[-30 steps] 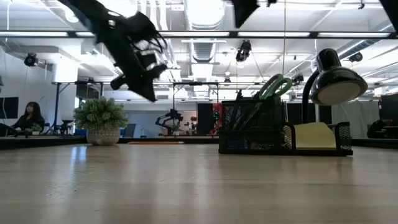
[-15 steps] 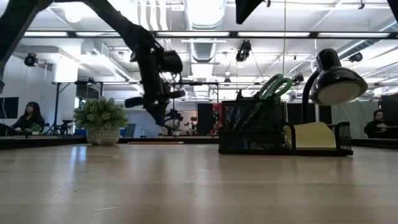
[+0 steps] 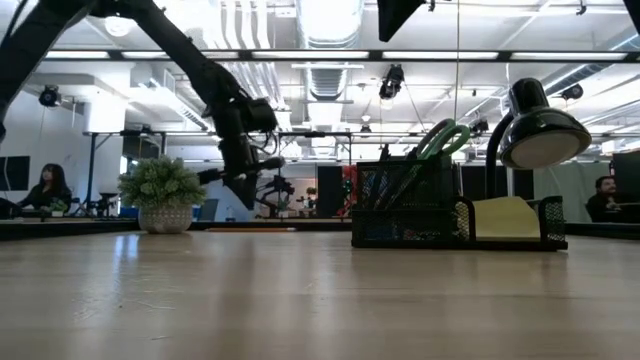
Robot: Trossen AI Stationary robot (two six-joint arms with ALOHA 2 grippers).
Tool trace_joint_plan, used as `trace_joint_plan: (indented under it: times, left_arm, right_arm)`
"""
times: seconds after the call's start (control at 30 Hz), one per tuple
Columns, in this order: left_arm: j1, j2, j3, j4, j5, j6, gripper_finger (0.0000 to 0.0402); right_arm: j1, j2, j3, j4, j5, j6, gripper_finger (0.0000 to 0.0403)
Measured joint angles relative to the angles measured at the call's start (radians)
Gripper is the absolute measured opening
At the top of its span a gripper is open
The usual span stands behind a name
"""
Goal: Pick and place office supplies into organizer
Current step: Put the right orange pencil into the black mesh organizer
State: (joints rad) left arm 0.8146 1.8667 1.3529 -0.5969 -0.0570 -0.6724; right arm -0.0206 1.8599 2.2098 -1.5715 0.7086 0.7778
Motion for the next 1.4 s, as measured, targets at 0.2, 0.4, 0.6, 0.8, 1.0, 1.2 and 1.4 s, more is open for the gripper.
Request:
trace_joint_plan:
  times: [0.2, 0.4, 0.6, 0.8, 1.0, 1.2, 1.4]
  left_arm:
    - [-0.005, 0.063, 0.038, -0.014, 0.005, -0.030, 0.0001]
    - [-0.009, 0.158, 0.155, -0.044, -0.024, -0.028, 0.0001]
    - [-0.009, 0.255, 0.244, -0.155, -0.008, -0.002, 0.0001]
    - [-0.007, 0.271, 0.269, -0.174, -0.002, 0.002, 0.0001]
    - [-0.019, 0.266, 0.265, -0.245, 0.008, 0.000, 0.0001]
    - [-0.142, 0.232, 0.209, -0.355, 0.036, 0.030, 0.0001]
    - [-0.263, 0.179, 0.166, -0.340, -0.015, -0.003, 0.0001]
  right_arm:
    - [-0.008, 0.000, -0.002, 0.001, 0.010, 0.013, 0.0013]
    - [-0.011, 0.000, -0.002, 0.001, 0.011, 0.027, 0.0013]
    - [-0.010, 0.000, -0.002, 0.001, 0.010, 0.027, 0.0013]
    - [-0.011, 0.000, -0.002, 0.001, 0.010, 0.027, 0.0013]
    - [-0.011, 0.000, -0.002, 0.000, 0.023, 0.026, 0.0013]
    - [-0.011, 0.000, -0.002, 0.001, 0.026, 0.009, 0.0013]
    - [-0.010, 0.000, -0.002, 0.000, 0.026, -0.018, 0.0013]
